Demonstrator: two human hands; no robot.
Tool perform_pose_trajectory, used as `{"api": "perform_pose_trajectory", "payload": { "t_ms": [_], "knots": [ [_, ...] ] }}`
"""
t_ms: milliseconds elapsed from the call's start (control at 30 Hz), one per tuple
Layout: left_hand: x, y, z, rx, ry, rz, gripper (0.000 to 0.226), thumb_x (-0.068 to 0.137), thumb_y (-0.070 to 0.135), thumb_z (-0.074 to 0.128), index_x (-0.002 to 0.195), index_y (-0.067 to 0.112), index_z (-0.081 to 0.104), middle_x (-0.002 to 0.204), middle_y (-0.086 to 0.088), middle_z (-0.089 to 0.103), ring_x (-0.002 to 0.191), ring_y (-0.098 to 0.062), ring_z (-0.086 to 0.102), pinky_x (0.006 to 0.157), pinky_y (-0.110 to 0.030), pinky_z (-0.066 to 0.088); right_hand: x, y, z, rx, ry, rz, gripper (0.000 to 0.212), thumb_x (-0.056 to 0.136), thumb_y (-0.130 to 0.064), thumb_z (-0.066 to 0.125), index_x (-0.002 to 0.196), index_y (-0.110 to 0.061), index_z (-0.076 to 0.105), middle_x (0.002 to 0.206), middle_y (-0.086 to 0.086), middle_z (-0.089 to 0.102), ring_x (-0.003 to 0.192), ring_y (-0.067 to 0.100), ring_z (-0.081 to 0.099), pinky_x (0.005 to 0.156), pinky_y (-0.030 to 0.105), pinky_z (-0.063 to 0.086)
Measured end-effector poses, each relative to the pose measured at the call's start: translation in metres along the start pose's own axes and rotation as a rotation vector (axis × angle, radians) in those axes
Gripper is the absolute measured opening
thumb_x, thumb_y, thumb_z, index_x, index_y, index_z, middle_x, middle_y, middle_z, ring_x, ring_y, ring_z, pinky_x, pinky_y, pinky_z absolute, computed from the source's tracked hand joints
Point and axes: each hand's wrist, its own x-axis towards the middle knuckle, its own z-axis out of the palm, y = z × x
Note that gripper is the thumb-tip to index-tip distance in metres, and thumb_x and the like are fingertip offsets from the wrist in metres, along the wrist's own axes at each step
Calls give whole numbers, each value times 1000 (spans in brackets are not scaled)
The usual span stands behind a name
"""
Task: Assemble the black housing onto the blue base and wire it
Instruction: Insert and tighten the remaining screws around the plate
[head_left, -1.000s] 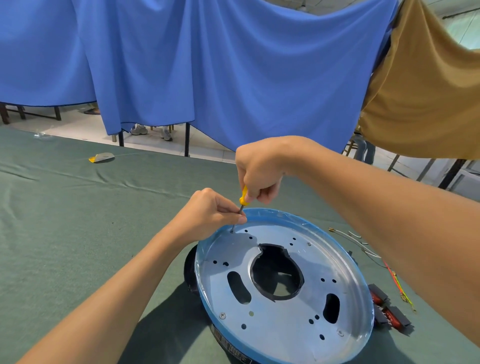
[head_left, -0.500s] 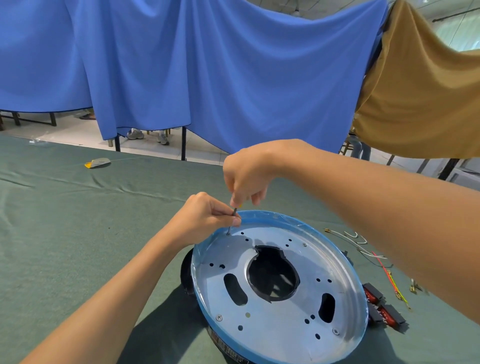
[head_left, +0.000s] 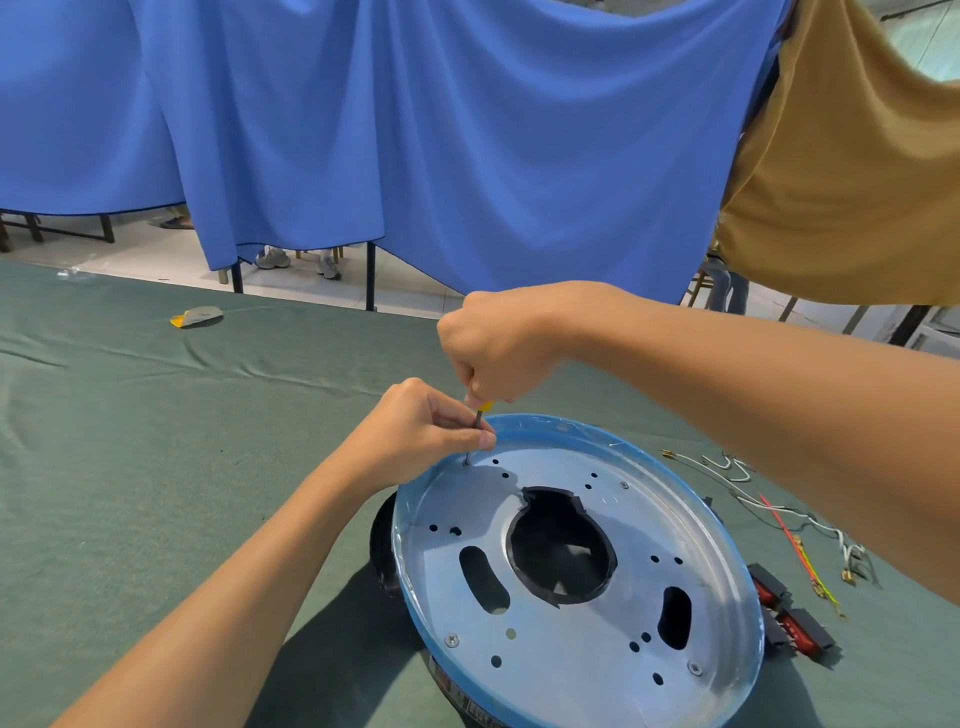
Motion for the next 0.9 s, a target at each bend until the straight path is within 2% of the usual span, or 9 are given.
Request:
{"api": "perform_pose_trajectory", "payload": {
  "t_ms": [100,267,367,433,533,600,667,767,900],
  "knots": [
    [0,1,0,12,-15,4,3,80,23,80,82,22,82,73,4,76,68,-4,59,74,-36,52,3,1,0,89,-74,94,32,92,-22,52,61,-16,58,51,-6,66,70,21,67,62,31,53],
    [1,3,-1,34,-42,11,4,81,24,79,79,27,80,83,-9,76,75,-18,58,84,-52,51,-3,-1,2,186,-110,167,32,94,-22,49,65,-12,59,60,0,72,55,18,60,59,26,50],
    [1,3,-3,31,-31,4,8,82,22,79,76,28,80,81,-2,77,78,-17,64,88,-48,51,-9,-2,-3,176,-4,93,15,85,-30,67,78,-17,66,68,-3,70,58,11,68,51,23,48],
    [1,1,-3,31,-32,-4,5,83,23,78,79,24,81,82,-8,76,77,-15,61,88,-48,51,-11,0,-7,123,30,39,2,83,-22,71,83,-24,69,63,-7,64,61,12,67,47,21,42],
    [1,0,-3,37,-50,0,7,86,20,74,86,20,81,83,3,78,85,-9,71,90,-40,54,-9,4,-6,98,45,2,9,86,-20,67,78,-22,72,59,-9,63,48,4,60,44,18,43],
    [-1,1,-3,36,-67,3,8,88,18,72,90,19,80,85,10,77,89,-5,71,91,-33,54,-5,4,-2,68,44,23,25,91,-25,59,71,-14,69,57,-3,68,40,2,53,51,23,51],
    [-1,2,-2,40,-78,5,9,89,19,71,90,19,80,85,10,77,85,-6,71,89,-35,55,0,3,1,61,49,58,39,95,-23,49,60,-11,60,50,-1,67,45,8,57,57,27,54],
    [0,2,-2,49,-48,12,10,87,23,73,85,18,82,83,12,77,75,-8,63,79,-43,53,6,-1,0,87,17,102,41,93,-16,42,54,-13,53,44,0,63,55,21,65,51,23,47],
    [1,0,-2,73,-64,39,12,90,17,70,89,14,81,75,27,72,68,14,60,66,-12,45,5,-4,-4,133,15,102,30,93,-28,54,70,-10,61,51,-1,66,50,15,68,47,22,47]
  ]
}}
